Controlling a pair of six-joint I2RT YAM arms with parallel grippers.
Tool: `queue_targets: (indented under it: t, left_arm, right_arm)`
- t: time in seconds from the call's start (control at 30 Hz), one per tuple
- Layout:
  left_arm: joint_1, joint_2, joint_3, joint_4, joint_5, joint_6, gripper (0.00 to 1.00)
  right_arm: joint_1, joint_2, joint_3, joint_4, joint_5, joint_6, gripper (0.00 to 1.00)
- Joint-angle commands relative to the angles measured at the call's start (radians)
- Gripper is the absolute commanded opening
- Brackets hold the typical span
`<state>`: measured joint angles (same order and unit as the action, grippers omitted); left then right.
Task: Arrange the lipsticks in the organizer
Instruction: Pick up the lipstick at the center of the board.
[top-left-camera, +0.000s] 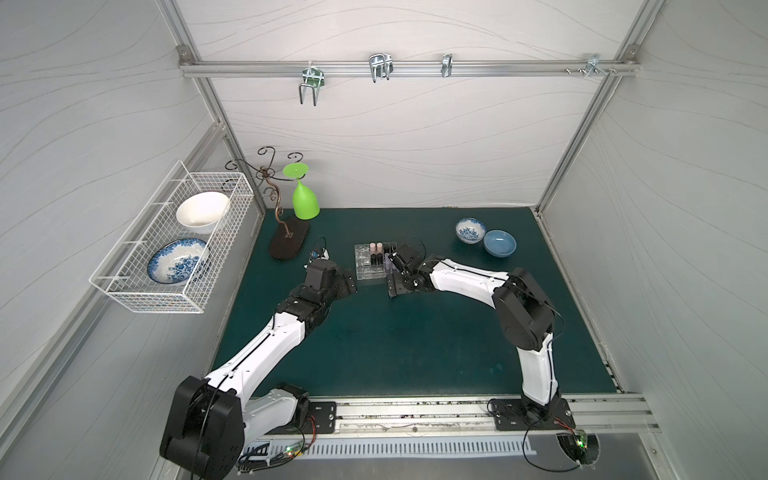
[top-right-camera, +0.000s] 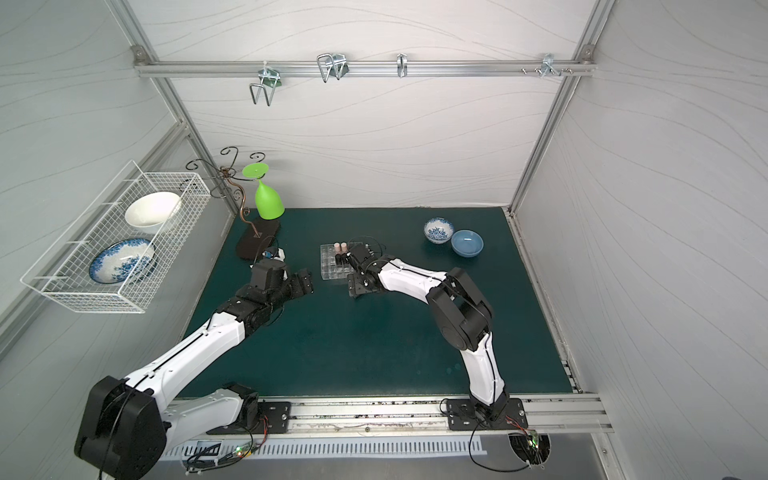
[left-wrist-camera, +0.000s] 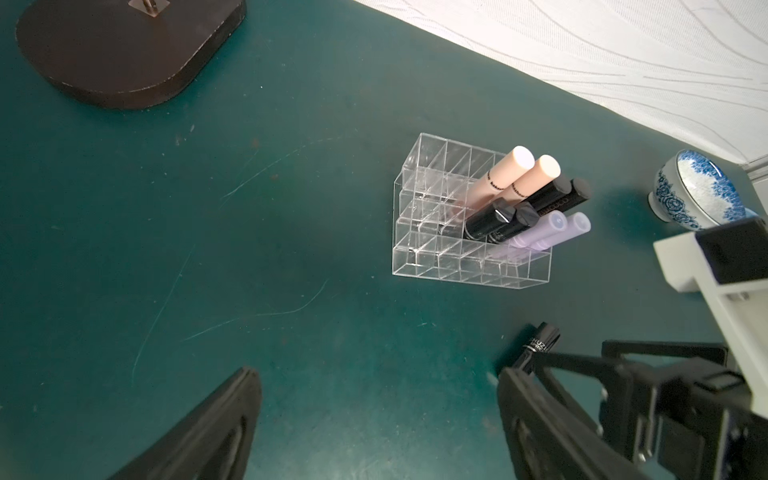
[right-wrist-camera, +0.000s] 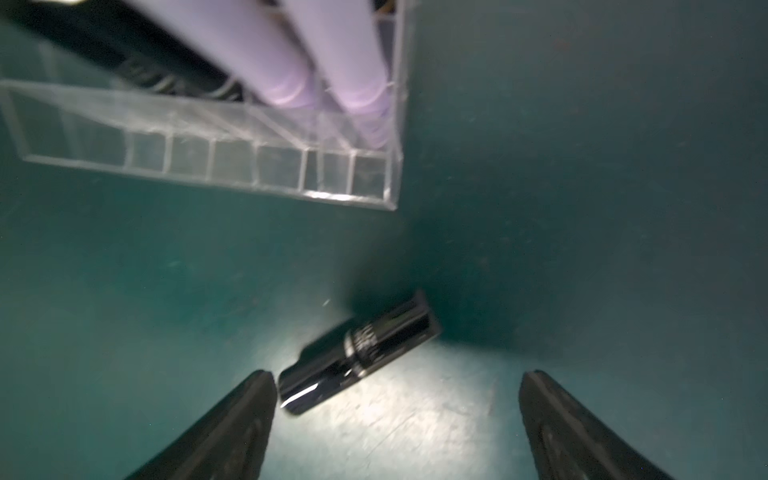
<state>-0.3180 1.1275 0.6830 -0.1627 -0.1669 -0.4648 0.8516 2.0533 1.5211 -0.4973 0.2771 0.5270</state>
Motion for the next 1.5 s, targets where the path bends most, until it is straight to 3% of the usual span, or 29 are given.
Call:
queue_targets:
  t: [0.0, 0.33, 0.57, 1.03, 1.47]
  left_arm:
    - [0.015, -0.017, 0.015, 0.028, 0.031, 0.024, 0.93]
    - [0.036, -0.013, 0.01, 0.038, 0.087, 0.026, 0.93]
    - [0.036, -0.004, 0.015, 0.032, 0.098, 0.024, 0.93]
    - [0.036, -0.02, 0.015, 0.03, 0.108, 0.019, 0.91]
    - [0.036, -0.013, 0.016, 0.045, 0.149, 0.011, 0.89]
  right_arm:
    - [0.004, 0.038, 0.054, -0.088, 0.081, 0.027, 0.93]
    - [0.009, 0.139, 0.148, -0.122, 0.082, 0.038, 0.89]
    - [0.041, 0.151, 0.129, -0.127, 0.083, 0.039, 0.82]
    - [0.066, 0.096, 0.022, -0.121, 0.016, 0.06, 0.44]
    - [0.054, 0.023, -0.072, -0.098, -0.04, 0.049, 0.28]
